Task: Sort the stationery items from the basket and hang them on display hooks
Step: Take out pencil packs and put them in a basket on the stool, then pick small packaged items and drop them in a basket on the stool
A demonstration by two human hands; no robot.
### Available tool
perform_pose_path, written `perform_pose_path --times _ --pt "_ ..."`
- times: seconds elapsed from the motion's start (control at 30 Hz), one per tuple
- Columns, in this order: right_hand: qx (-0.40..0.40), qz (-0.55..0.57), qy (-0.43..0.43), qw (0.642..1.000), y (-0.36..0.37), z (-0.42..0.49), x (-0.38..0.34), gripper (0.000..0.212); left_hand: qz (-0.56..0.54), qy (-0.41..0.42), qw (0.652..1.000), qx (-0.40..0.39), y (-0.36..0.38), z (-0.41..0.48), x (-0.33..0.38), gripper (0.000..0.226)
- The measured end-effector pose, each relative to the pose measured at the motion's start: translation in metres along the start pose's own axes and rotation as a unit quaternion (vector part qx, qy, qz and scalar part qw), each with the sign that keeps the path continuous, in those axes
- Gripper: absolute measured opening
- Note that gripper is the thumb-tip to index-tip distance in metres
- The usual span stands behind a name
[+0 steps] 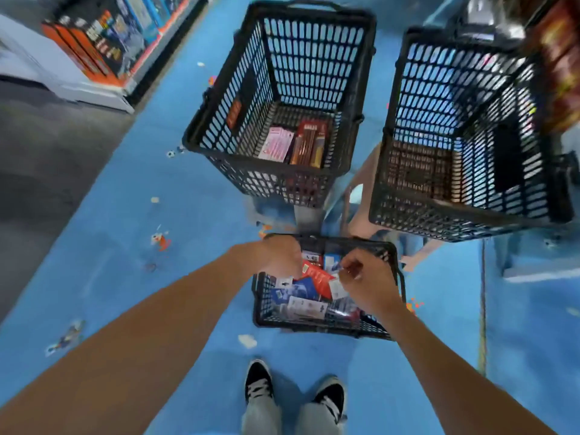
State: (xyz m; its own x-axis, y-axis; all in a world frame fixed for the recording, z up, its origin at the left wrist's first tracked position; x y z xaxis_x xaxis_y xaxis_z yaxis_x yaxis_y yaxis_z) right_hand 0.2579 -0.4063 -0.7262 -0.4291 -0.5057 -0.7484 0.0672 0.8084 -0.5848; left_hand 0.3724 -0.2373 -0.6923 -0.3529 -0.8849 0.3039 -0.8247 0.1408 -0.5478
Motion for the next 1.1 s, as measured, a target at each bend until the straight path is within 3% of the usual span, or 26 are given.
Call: perform_pose_path --times 0.1,0.23,0.37,0.43,0.63,0.7,0.8,0.9,1.0,1.1 --pt "-0.003 0.011 0.025 1.0 0.05 -0.006 0.059 0.04 0.001 -0.011 1.0 -0.022 0.074 0.053 -0.025 0.02" --pt "-0.035 0.021 0.094 0.995 0.129 -0.003 0.143 0.024 -0.025 -0.037 0.999 -0.004 0.163 0.12 -0.066 0.027" --pt "-0.082 0.018 0.141 0.987 0.197 0.01 0.209 0.017 -0.019 -0.058 0.998 0.011 0.232 0.183 -0.102 0.063" --pt "-0.083 0.013 0.142 0.986 0.22 0.024 0.234 0.018 -0.005 -0.066 0.998 0.021 0.254 0.212 -0.117 0.067" --pt "-0.081 -0.056 0.075 0.992 0.274 0.106 0.273 0.014 0.022 -0.1 0.988 0.117 0.269 0.294 -0.152 0.081" --pt "-0.09 -0.102 0.057 0.989 0.289 0.137 0.276 0.007 0.026 -0.099 0.981 0.166 0.263 0.322 -0.158 0.074" --pt "-0.167 -0.089 0.068 0.98 0.316 0.171 0.274 0.017 0.075 -0.062 0.968 0.231 0.253 0.359 -0.163 0.058" --pt "-0.238 -0.063 0.087 0.965 0.335 0.193 0.267 0.014 0.121 -0.048 0.97 0.208 0.24 0.39 -0.168 0.061" --pt "-0.257 -0.223 0.014 0.94 0.336 0.211 0.257 0.018 0.164 -0.044 0.975 0.144 0.233 0.409 -0.177 0.061" --pt "-0.167 -0.389 -0.083 0.902 0.318 0.227 0.249 0.023 0.216 -0.044 0.969 0.112 0.226 0.415 -0.181 0.062"
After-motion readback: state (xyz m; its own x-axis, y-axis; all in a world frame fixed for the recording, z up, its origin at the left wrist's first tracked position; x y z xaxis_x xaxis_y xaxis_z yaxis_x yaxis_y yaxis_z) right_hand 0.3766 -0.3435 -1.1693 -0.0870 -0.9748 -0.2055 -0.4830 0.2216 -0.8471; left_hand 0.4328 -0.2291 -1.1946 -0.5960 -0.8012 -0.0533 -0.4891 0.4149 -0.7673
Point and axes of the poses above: each hand's wrist, its own z-axis towards the middle knuckle, its own y-axis out of the palm, x = y × z, the point moved 3 cm from there along z, towards the middle knuckle, and after that the axes turned 2 degrees about z, right-handed, at the moved point
